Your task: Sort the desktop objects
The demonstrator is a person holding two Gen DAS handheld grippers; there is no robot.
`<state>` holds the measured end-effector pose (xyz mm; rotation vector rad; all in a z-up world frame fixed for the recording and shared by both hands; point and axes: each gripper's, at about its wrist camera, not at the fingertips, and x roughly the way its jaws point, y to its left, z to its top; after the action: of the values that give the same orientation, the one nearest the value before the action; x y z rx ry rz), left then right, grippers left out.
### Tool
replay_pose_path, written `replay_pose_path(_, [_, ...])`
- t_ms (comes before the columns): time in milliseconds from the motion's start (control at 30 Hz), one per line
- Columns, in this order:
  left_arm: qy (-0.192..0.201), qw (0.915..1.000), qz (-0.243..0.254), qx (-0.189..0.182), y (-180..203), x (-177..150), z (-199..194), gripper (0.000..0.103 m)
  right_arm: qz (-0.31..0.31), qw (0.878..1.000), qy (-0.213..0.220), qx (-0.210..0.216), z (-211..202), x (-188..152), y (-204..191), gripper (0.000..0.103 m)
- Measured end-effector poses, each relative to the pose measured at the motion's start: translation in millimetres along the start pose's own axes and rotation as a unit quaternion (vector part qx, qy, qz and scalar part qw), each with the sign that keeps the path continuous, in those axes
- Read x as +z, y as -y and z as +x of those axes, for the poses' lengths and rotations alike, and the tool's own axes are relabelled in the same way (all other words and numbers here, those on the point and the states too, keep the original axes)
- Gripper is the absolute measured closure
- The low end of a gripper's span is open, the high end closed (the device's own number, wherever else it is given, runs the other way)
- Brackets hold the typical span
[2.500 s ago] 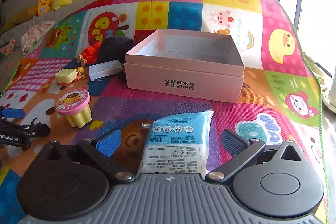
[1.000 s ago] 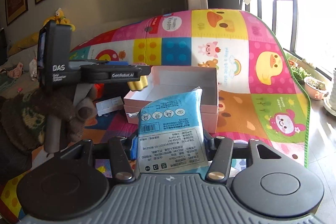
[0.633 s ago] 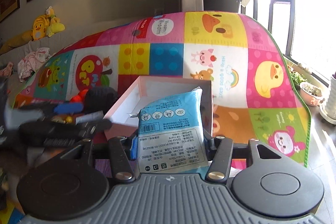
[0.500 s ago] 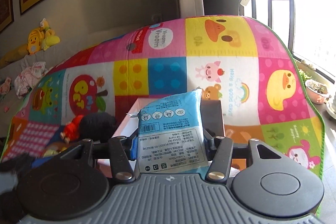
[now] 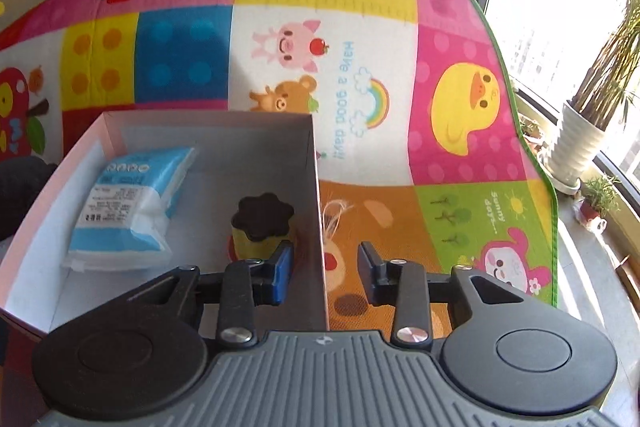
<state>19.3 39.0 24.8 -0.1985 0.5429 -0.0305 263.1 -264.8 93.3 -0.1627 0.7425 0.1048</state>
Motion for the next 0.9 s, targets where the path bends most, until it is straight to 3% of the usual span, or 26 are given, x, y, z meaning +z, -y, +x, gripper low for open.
replay_pose_path(67, [0.002,0.9999,-0.005,0.009,-4.7,1.2,-1.3,0.000,-0.026,0.999,0.000,0.026,1.5,-2.4,-8.8,0.072])
replay_pose_path(167, [0.003,0.9997,-0.009,0.022,-11.8,1.5,-4.2,0.000,-0.082,0.996,0.021,0.000,1.6,-1.7,-34.9,0.072])
replay_pose_path(300, [-0.001,0.9993,-0.013,0.035,-17.7,2.1,-4.6,0.000,-0.117,0.992,0.037,0.025,1.2,0.2,-53.1,0.072])
replay_pose_path(433, [0.000,0.9991,-0.012,0.041,-20.3,2.9,-4.4,0.000,-0.141,0.987,0.051,0.060,-6.6,-2.9,-61.3,0.074])
replay_pose_path(633, [0.001,0.9952,0.008,0.097,-30.1,9.2,5.2,0.000,-0.143,0.982,0.113,0.045,-49.2,-5.5,-65.8,0.071])
replay_pose_path(767, [-0.008,0.9908,0.007,0.135,-42.1,19.6,23.9,0.000,-0.117,0.979,0.117,0.117,-94.0,-21.3,-66.5,0.052])
replay_pose_path(900, [-0.016,0.9902,0.020,0.137,-43.5,23.8,38.1,0.004,-0.139,0.969,0.095,0.178,-119.4,-48.8,-89.4,0.050])
